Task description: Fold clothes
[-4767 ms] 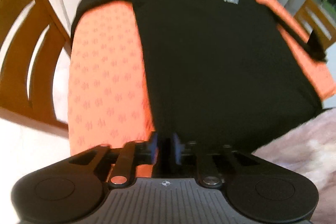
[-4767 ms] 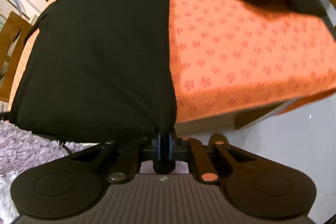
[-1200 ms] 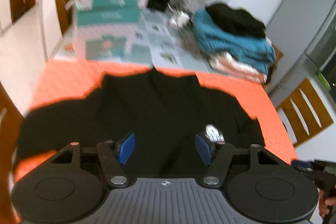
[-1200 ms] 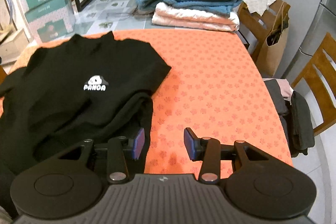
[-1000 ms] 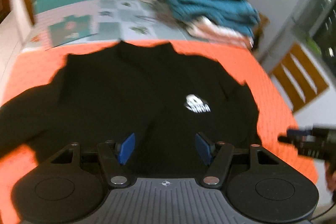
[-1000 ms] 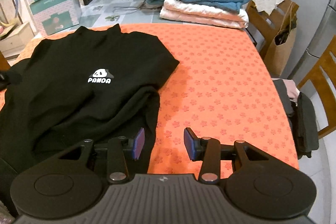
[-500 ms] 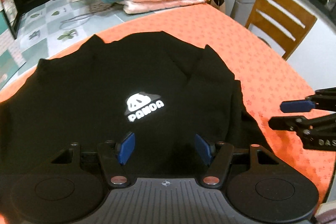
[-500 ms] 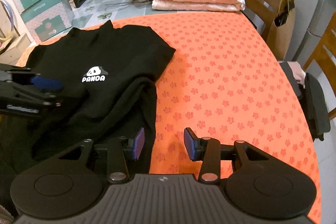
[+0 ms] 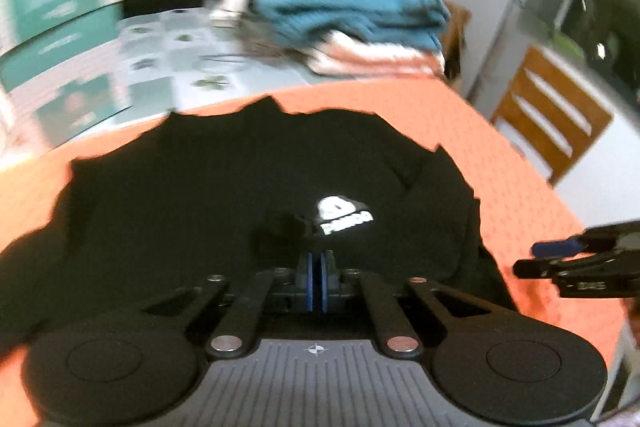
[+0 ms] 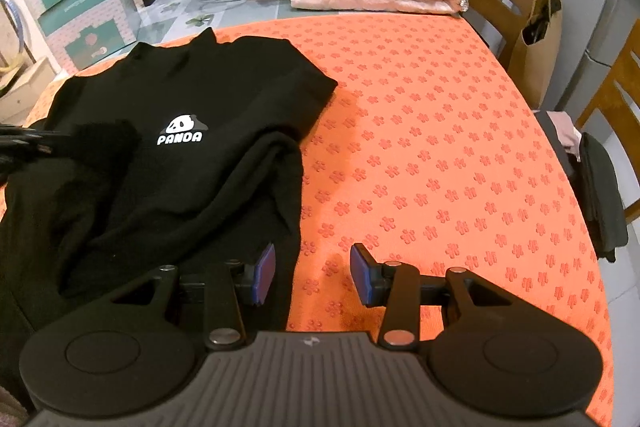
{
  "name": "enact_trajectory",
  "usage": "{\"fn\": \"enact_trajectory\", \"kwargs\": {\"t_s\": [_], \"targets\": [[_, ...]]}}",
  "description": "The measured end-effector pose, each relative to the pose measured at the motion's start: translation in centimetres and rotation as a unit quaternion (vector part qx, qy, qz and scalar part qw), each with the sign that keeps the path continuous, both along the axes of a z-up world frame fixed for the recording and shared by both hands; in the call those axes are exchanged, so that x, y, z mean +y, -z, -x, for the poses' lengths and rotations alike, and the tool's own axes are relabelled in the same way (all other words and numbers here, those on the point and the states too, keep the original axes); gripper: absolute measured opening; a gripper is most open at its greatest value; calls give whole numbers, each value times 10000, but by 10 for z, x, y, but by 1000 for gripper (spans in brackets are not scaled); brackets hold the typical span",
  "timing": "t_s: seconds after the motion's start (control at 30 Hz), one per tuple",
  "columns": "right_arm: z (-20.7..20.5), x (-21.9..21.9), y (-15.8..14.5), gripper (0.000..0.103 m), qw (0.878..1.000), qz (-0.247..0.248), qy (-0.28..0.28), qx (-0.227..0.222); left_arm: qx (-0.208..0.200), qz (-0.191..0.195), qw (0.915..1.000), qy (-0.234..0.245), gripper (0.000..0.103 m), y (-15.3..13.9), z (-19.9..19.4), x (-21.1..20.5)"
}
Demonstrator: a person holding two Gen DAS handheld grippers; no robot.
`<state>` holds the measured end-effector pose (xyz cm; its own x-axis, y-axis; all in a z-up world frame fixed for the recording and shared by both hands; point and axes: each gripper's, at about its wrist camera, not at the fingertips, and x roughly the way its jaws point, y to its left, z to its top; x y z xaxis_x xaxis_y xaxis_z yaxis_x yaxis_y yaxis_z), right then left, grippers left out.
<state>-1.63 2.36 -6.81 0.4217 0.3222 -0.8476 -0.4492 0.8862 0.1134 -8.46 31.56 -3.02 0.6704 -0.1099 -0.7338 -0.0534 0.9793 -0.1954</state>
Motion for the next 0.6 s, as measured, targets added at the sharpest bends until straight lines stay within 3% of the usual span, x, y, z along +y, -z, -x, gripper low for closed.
{"fn": "enact_trajectory", "kwargs": {"t_s": [0.2, 0.6], "targets": [[-3, 6, -3, 47, 9996, 209, -180, -110, -59, 472, 9959, -763, 6, -12, 66, 50], [-1, 10, -7, 47, 9979, 504, -362, -162, 199, 772, 9805, -1797, 6, 6, 161, 91]]}}
